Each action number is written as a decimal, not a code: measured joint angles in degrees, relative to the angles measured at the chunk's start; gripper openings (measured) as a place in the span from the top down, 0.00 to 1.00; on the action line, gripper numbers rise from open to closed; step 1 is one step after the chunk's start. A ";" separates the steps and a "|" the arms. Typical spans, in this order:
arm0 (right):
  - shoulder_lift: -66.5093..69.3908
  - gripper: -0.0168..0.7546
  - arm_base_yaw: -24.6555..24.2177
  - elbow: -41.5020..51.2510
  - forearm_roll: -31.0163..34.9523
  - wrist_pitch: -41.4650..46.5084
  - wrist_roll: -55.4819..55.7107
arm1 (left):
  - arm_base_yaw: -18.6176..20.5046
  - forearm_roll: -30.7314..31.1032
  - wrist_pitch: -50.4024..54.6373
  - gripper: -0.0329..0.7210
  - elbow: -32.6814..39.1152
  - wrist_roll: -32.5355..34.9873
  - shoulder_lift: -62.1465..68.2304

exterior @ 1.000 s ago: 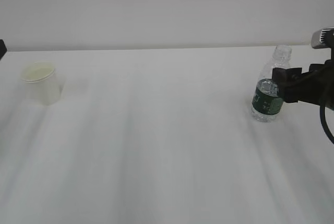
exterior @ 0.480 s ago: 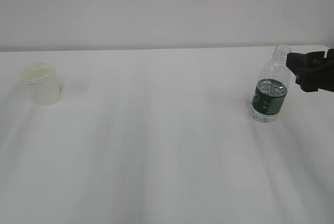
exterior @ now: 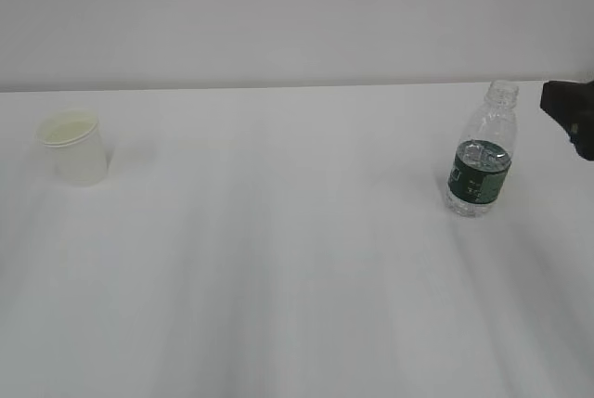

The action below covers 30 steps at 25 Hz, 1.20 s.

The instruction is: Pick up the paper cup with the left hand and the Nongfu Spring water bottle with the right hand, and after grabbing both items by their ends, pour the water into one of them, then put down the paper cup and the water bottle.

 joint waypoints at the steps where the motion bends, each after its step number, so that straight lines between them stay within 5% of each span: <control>1: -1.29 0.21 0.00 0.00 0.00 1.10 0.00 | 0.00 0.00 1.42 0.23 0.00 -0.20 -1.53; 21: -20.06 0.21 0.00 0.23 -1.98 20.64 -0.32 | 0.00 -0.10 24.51 0.27 -0.23 -0.53 -23.64; 30: -25.26 0.21 0.00 0.23 -2.30 26.93 -0.32 | 0.00 0.54 36.54 0.28 -8.04 1.22 -24.54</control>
